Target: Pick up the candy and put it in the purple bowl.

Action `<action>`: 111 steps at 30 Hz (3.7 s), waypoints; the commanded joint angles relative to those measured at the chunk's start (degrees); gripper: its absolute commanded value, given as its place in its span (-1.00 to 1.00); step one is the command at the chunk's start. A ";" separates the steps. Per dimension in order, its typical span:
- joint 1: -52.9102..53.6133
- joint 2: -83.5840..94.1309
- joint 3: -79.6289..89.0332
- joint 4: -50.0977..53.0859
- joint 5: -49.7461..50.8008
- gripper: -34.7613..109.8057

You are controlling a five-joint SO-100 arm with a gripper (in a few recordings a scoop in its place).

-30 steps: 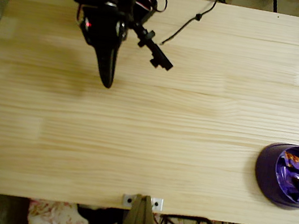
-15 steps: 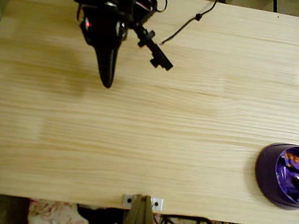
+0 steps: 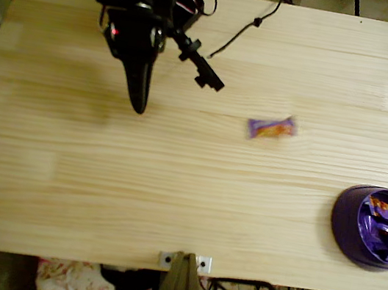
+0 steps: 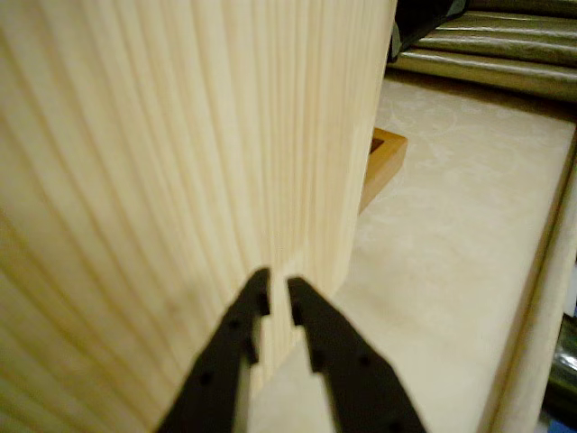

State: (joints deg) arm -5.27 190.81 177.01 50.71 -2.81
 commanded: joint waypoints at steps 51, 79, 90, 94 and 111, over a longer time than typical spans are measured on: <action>-0.70 1.85 2.29 1.76 4.04 -0.52; -27.60 -23.91 -40.78 22.85 23.73 -0.49; -39.02 -41.31 -41.66 14.33 29.71 -0.42; -40.17 -46.85 -43.07 11.43 30.59 -0.40; -38.76 -67.94 -53.88 8.35 42.98 -0.30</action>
State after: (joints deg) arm -43.33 122.61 129.38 59.33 36.91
